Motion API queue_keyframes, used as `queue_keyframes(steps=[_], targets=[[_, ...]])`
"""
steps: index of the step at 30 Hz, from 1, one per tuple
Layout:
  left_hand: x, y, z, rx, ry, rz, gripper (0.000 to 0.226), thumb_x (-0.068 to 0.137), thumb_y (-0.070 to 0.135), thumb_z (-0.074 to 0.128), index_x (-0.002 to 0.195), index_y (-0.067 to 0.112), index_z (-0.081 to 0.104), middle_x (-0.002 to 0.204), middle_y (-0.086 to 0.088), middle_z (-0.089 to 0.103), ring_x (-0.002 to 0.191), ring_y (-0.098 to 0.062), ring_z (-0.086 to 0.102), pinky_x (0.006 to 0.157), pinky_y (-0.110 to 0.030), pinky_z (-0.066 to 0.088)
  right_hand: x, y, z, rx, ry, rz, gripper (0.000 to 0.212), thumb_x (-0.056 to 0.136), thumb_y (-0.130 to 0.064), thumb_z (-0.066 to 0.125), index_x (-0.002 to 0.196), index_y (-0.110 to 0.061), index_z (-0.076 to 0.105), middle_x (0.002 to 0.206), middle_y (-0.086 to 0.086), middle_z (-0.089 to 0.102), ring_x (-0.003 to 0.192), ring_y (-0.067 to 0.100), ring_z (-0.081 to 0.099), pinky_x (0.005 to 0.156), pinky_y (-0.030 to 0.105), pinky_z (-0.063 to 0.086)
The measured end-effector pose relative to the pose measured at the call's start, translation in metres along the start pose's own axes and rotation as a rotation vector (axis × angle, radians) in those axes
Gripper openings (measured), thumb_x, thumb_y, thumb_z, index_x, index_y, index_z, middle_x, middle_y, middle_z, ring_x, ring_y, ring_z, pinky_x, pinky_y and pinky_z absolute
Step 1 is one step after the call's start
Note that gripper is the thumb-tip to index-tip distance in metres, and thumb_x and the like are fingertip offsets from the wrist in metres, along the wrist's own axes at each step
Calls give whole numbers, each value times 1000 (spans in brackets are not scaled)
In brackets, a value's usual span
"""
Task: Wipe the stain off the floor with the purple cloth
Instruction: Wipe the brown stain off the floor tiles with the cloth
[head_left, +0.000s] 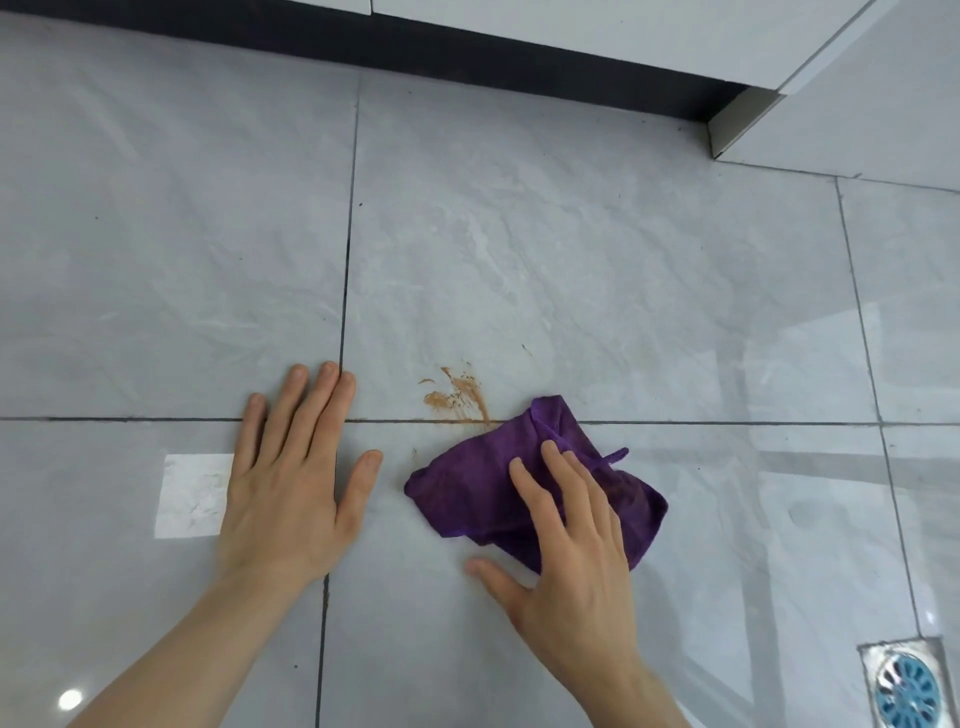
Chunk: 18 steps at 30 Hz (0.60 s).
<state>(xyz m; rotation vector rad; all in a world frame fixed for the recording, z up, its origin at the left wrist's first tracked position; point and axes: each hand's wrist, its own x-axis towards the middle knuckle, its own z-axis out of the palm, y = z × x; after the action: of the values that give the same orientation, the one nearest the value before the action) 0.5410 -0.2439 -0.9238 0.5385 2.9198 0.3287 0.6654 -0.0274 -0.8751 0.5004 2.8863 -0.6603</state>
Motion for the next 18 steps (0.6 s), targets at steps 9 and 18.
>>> queue_keyframes(steps=[9,18], targets=[[-1,1,-1,-3,18,-9,72,100,51,29,162,16,24,171,1,23,160,-20,14,130,-50,11,45,-5,-62,446,-86,162,16,102,-10,54,94,-23,52,75,-4,68,62,15,58,57,32,49],[-2,1,-2,5,6,-10,70,101,49,28,162,16,23,171,0,22,161,-19,10,130,-50,10,49,-28,-62,624,-305,323,3,98,-30,65,96,-29,63,71,-5,69,58,9,61,61,32,48]])
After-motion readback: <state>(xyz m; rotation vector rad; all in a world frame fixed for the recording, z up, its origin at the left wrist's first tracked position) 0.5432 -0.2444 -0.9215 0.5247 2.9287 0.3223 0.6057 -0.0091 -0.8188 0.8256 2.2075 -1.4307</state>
